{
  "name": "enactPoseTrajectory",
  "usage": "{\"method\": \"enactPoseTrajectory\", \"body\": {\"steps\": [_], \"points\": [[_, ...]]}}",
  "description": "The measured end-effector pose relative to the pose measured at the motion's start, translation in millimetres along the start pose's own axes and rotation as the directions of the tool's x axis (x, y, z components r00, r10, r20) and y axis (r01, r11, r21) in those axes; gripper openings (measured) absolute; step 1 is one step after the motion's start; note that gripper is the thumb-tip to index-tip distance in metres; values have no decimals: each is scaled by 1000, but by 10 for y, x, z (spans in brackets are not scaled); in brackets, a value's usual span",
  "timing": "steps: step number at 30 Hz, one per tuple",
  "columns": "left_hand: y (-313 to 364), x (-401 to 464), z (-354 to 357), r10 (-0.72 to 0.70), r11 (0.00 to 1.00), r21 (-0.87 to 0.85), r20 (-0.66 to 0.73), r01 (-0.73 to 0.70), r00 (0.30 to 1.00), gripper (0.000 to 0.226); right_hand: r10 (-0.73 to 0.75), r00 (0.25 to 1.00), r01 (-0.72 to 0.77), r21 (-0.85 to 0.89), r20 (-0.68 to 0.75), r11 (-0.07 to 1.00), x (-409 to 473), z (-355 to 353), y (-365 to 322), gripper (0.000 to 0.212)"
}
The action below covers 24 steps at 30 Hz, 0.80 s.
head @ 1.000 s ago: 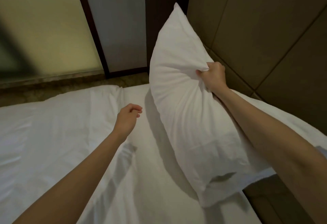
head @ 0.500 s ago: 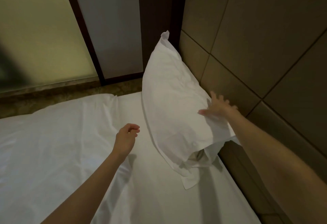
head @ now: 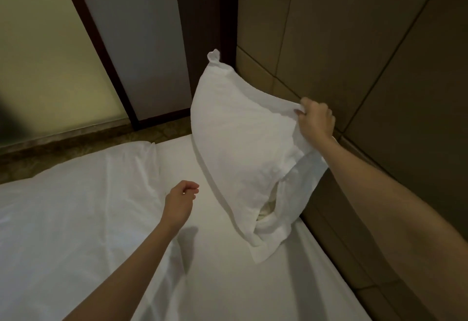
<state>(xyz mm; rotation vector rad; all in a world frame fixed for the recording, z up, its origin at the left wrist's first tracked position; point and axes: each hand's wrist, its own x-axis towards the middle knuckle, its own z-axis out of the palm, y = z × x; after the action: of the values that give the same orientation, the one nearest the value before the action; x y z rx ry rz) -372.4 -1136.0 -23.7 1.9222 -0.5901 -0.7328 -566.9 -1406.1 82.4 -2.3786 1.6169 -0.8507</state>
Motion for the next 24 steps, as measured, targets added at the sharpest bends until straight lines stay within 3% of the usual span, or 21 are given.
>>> {"method": "enactPoseTrajectory", "body": {"steps": [2,5,7,9,12,14,17,21,24], "points": [[35,-45,79,13,1000,7,14,-13,1000,26,22,1000,-22,-11,3,1000,-167,-22,142,25],[46,-164,238,7,1000,26,47,-8,999,26,119,950,-75,-158,288,985,-665,100,445,28],[44,-233,312,14,999,46,68,-17,998,26,142,904,-72,-182,404,981,-839,97,540,28],[81,-297,350,19,998,61,75,-23,997,26,74,933,-32,-124,352,992,-778,-34,508,28],[165,-357,364,42,996,77,76,-48,996,26,-77,983,93,-93,164,991,-524,-266,334,26],[217,-374,361,62,995,77,73,-67,995,26,-95,990,104,-87,103,991,-462,-318,265,24],[231,-393,366,66,995,76,67,-71,996,26,-33,973,58,-104,230,993,-617,-223,375,24],[159,-439,409,44,995,89,76,-51,996,27,118,858,-103,-58,500,993,-924,-23,628,29],[135,-459,457,46,996,79,83,-52,996,27,42,823,-91,58,567,994,-1056,32,641,15]]}}
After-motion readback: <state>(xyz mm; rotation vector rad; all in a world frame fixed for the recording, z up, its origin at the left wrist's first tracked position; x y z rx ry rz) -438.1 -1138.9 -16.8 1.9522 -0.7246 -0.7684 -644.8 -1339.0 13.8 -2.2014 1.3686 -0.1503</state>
